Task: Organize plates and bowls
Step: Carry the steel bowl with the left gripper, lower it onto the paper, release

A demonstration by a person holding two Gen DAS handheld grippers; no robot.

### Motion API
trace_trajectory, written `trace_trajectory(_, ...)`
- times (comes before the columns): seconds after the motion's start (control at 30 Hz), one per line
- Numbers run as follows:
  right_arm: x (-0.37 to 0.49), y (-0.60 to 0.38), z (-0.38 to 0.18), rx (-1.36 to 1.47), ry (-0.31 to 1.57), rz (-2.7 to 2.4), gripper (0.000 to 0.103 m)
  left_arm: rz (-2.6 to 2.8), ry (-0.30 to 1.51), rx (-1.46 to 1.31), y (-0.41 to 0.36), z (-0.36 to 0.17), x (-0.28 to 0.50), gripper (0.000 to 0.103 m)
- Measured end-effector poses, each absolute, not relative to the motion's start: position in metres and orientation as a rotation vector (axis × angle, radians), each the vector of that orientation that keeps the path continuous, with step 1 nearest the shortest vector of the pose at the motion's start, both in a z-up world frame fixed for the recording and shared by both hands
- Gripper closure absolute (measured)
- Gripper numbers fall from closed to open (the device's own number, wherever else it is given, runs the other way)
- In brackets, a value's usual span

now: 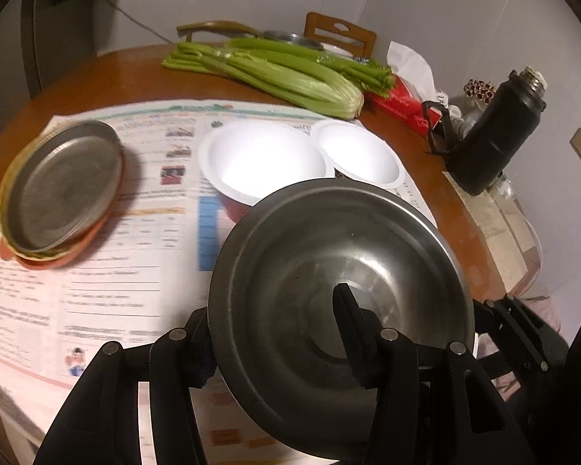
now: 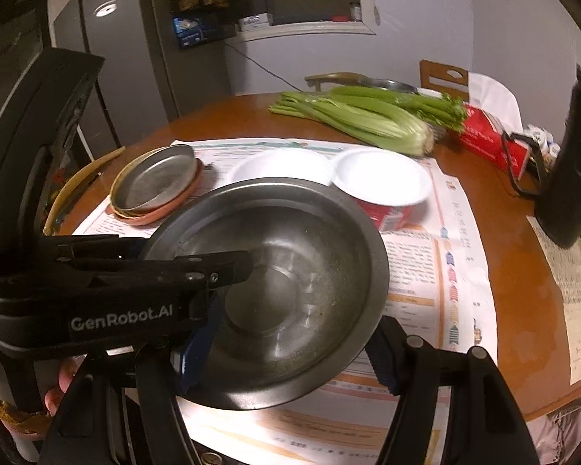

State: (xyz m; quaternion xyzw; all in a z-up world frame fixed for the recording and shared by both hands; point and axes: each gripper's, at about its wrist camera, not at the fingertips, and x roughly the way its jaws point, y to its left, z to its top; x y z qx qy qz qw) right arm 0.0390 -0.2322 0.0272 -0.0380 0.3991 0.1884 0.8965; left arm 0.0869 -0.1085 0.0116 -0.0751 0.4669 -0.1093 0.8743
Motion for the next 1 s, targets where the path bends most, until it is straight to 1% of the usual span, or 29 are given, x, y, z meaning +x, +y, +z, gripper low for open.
trace_trajectory(0.23,0.032,-0.203,0.030,-0.114,0.819,0.417,0.034,-0.214,0.960,-0.197,-0.077,0.012,0.074,0.049)
trace_trajectory(0.5,0.035,-0.176,0.018,-0.150,0.862,0.434,0.034,-0.171,0.976,-0.201,-0.056,-0.001,0.068,0.049)
trace_trajectory(1.0,0.043,-0.174,-0.004,-0.148,0.894,0.448,0.034,-0.133,1.022,-0.180,-0.057,-0.020,0.077,0.049)
